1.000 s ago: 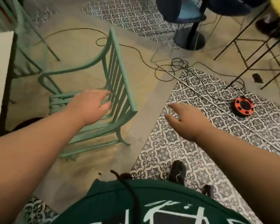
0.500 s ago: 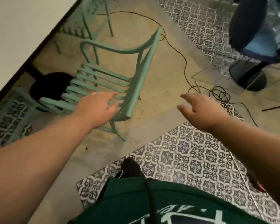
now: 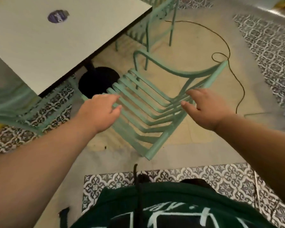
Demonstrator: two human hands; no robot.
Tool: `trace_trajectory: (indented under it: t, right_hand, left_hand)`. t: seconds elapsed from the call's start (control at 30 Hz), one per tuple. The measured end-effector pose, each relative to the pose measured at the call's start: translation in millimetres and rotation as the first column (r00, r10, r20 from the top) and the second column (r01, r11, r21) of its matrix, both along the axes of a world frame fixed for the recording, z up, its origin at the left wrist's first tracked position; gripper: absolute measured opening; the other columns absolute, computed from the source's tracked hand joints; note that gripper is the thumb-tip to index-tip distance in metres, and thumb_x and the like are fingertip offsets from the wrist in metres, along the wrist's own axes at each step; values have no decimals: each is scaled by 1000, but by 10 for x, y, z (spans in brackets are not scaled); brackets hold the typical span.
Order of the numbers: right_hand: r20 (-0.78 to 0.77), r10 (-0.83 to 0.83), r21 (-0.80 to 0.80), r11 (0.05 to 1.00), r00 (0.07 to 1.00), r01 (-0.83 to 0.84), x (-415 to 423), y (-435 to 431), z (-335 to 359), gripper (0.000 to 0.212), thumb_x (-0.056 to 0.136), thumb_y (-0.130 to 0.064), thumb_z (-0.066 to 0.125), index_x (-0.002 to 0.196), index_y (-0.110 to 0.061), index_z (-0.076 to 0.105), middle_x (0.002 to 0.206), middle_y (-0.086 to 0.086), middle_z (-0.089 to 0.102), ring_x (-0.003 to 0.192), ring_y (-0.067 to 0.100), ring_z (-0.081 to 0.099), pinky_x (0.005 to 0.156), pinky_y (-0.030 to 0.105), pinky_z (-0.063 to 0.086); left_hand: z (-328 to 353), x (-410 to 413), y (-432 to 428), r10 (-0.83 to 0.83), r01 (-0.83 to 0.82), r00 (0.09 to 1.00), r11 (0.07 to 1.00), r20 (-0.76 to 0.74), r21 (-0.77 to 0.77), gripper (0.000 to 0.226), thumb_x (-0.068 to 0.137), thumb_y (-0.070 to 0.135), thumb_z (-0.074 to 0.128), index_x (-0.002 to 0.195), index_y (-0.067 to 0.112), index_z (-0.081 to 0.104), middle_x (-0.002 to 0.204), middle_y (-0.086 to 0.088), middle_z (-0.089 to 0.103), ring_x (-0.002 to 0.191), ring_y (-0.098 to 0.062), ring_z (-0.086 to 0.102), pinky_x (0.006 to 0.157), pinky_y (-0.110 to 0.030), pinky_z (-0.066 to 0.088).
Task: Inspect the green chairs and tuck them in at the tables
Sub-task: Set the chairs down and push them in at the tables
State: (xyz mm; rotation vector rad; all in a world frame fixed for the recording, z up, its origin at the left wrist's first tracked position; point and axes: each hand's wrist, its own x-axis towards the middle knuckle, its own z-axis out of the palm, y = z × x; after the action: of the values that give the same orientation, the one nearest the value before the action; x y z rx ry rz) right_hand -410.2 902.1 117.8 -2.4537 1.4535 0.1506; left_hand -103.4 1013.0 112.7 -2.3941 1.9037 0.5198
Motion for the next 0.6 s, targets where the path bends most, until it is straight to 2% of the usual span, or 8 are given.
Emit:
trace_trajectory:
  t: [0.13,0.27,0.33,0.47,0.6]
  right_hand:
    - [-34,151,11,989,988,-150,25,-598,-25,67,101,-60,37,148,-15,53,146,10,58,136,31,50,114,50,42]
    - [-44,295,-9,955,954,-296,9,-1345,-168,70,99,-64,31,144,-17,57,141,10,62,132,32,53,110,50,44]
    - [-77,401,0,916,913,-402,-39,-1656,-252,71,99,-66,29,143,-18,58,139,10,63,130,32,55,109,48,45]
    - [-128,550,42,835,825,-549,-195,-2074,-349,81,95,-71,19,144,-19,58,139,9,63,129,32,55,106,46,44]
    - [-158,644,73,763,748,-642,-228,-2223,-391,72,98,-66,28,143,-19,58,141,9,62,132,32,53,109,46,43]
  left_hand:
    - [22,-105,-228,93,-93,996,995,14,-32,54,102,46,43,151,24,45,150,-4,54,137,-30,48,104,-48,46]
    - [-50,-369,-365,292,-292,956,956,34,-31,58,99,50,37,151,26,46,149,-5,55,135,-29,52,103,-46,48]
    - [-105,-638,-397,390,-389,921,921,24,-19,62,97,53,32,150,25,47,146,-8,58,132,-31,54,102,-48,49]
    - [-261,-1269,-418,550,-551,833,834,-55,3,55,103,44,40,153,22,45,151,-10,52,137,-31,49,108,-45,43]
    - [-372,-1741,-250,657,-654,752,754,-60,54,55,102,47,39,152,24,44,150,-9,53,136,-32,48,108,-47,43]
